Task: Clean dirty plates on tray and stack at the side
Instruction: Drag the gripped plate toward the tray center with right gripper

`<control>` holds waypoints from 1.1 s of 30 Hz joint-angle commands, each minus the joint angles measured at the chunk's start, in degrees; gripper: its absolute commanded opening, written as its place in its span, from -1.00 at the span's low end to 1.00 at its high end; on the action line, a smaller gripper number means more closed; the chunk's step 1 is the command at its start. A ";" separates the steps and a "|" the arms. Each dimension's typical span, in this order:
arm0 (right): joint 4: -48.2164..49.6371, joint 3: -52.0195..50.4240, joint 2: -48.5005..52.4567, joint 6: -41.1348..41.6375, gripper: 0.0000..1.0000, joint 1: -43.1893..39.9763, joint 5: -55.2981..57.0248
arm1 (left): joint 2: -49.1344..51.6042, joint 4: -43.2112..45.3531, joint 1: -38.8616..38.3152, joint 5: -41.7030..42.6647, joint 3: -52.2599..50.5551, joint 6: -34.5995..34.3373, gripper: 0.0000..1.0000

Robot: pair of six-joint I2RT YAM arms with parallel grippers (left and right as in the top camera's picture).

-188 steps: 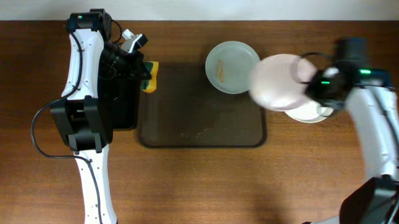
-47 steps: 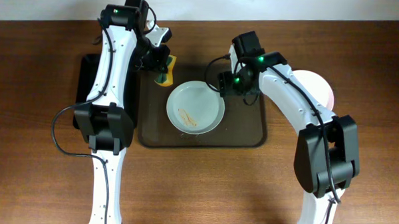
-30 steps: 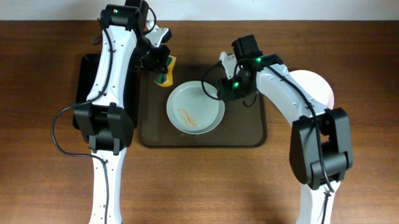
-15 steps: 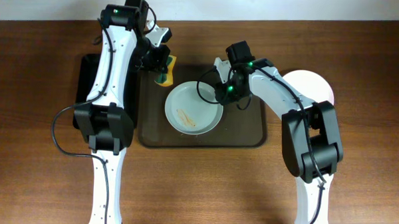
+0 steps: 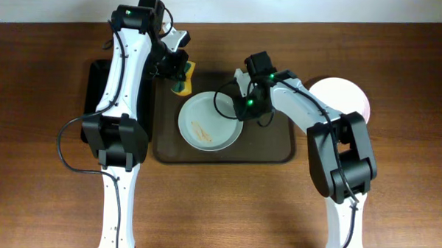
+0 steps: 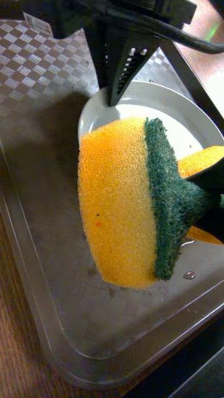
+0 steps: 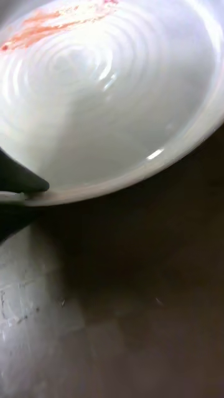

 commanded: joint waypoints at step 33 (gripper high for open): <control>-11.69 -0.57 0.72 47.52 -0.92 -1.40 13.09 | 1.11 3.74 -2.49 -0.22 -0.15 -0.37 -0.99</control>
